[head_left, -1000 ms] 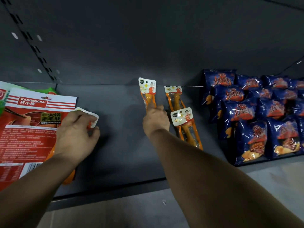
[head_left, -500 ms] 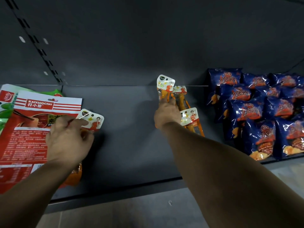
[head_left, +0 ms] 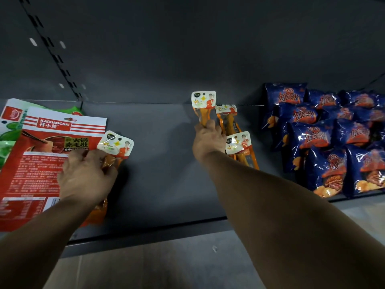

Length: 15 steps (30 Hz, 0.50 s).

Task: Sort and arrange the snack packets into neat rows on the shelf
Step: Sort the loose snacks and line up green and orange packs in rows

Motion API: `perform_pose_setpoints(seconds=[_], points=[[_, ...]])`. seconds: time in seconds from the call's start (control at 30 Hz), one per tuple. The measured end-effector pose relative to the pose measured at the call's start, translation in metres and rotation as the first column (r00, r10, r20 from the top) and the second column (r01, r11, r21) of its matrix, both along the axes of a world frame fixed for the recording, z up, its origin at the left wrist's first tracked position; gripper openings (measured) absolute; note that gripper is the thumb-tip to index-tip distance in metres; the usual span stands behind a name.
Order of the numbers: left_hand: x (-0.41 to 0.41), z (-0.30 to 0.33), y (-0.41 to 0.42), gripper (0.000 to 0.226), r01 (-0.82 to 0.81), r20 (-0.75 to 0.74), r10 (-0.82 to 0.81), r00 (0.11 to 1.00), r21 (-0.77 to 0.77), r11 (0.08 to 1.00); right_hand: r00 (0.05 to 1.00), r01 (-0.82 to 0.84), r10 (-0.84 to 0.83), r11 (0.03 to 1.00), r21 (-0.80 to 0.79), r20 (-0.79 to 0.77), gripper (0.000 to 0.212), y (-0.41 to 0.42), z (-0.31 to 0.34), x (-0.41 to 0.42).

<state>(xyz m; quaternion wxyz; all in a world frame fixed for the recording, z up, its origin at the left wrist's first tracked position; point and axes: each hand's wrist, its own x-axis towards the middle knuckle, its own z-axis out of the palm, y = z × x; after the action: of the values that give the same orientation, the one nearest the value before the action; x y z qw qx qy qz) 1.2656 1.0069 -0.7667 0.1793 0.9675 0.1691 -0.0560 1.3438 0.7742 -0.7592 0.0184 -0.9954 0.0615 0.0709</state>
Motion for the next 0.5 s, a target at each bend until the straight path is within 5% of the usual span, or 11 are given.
perform_pose_setpoints(seconds=[0.5], points=[[0.0001, -0.0015, -0.0019, 0.036, 0.063, 0.023, -0.059, 0.998, -0.191, 0.980, 0.999, 0.025, -0.027, 0.998, 0.061, 0.023, 0.052, -0.0053, 0.0011, 0.0017]])
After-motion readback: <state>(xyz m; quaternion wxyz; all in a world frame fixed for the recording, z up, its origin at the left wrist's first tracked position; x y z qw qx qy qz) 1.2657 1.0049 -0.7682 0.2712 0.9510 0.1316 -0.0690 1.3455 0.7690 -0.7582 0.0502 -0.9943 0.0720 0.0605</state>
